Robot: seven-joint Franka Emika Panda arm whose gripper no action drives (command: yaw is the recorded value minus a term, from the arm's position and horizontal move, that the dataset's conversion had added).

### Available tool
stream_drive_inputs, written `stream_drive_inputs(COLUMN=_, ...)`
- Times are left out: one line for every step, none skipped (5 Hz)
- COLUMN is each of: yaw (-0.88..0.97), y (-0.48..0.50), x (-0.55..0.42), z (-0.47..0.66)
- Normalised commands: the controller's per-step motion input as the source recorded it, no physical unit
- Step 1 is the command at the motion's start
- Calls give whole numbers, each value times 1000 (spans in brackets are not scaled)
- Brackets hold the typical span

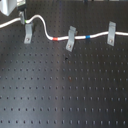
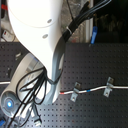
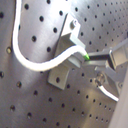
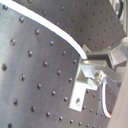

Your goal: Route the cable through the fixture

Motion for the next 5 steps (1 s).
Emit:
stream_drive_inputs(yaw=686, y=-85, x=129, z=34)
stream_drive_inputs(yaw=420, y=-313, x=-117, z=0)
stream_drive_inputs(yaw=229, y=-385, x=-292, z=-181)
stream_drive_inputs(yaw=380, y=-154, x=-133, z=-134)
stream_drive_inputs(yaw=591, y=-109, x=144, z=-19)
